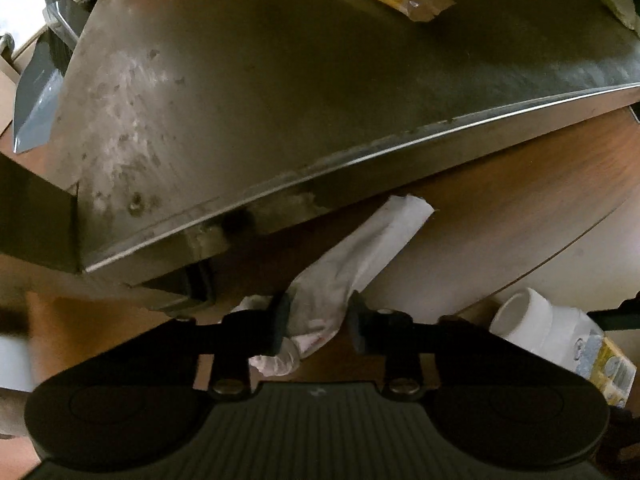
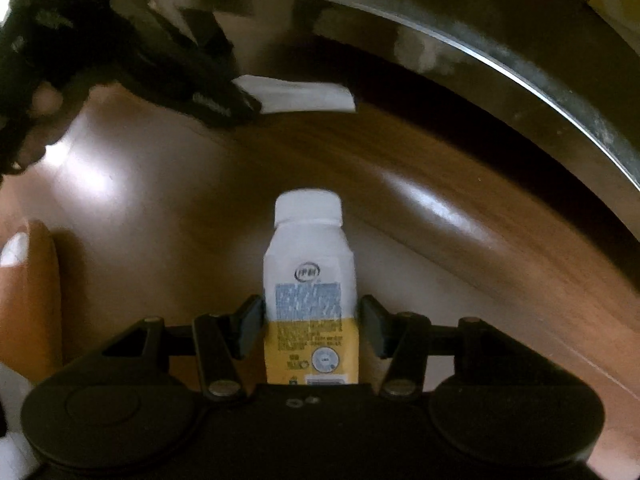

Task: Collect trash
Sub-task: 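Grasp the white tissue with left tool while right tool grasps yellow milk carton, then lift both items to the teal wastebasket and open both tools inside it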

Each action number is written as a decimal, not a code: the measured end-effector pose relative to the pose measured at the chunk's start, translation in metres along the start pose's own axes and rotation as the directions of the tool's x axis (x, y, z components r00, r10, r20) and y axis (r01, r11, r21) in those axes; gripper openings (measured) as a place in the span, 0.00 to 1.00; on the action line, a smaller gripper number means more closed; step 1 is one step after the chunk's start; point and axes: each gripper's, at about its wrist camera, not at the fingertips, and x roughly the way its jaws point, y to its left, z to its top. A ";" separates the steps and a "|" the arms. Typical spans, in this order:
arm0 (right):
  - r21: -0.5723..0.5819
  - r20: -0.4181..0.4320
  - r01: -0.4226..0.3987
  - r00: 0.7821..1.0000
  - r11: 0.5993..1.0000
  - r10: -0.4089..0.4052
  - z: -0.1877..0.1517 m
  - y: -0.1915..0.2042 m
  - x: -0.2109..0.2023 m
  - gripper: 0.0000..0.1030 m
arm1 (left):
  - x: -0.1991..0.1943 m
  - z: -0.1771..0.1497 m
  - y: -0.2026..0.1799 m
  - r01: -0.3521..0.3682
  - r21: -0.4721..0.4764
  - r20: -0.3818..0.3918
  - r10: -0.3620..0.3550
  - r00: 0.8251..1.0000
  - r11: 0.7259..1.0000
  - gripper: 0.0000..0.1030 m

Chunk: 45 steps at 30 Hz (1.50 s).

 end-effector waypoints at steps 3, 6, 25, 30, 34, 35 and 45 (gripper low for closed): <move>-0.010 0.000 0.011 1.000 1.000 -0.011 -0.002 0.002 0.001 0.49 | 0.004 -0.005 0.000 -0.002 -0.004 -0.005 0.001 1.000 1.000 0.10; 0.002 0.008 0.027 1.000 1.000 -0.028 -0.005 0.001 -0.003 0.49 | 0.004 -0.013 0.000 0.000 -0.022 -0.013 -0.001 1.000 1.000 0.06; 0.245 0.161 0.021 0.985 0.969 -0.062 -0.017 0.012 -0.191 0.49 | -0.180 -0.073 0.022 0.114 -0.065 0.040 -0.112 0.993 0.991 0.04; 0.251 0.285 -0.003 0.956 0.968 -0.071 -0.018 0.021 -0.275 0.49 | -0.274 -0.056 0.028 0.143 -0.105 0.165 -0.124 0.978 0.984 0.04; 0.251 0.390 -0.018 0.917 0.968 -0.084 -0.024 0.031 -0.344 0.49 | -0.351 -0.056 0.022 0.165 -0.126 0.274 -0.126 0.954 0.978 0.04; 0.250 0.412 -0.020 0.907 0.968 -0.088 -0.028 0.031 -0.361 0.49 | -0.368 -0.056 0.021 0.167 -0.125 0.302 -0.123 0.945 0.978 0.04; 0.211 0.618 0.001 0.774 0.978 -0.134 -0.056 0.057 -0.493 0.49 | -0.507 -0.057 -0.005 0.165 -0.106 0.482 -0.095 0.871 0.981 0.04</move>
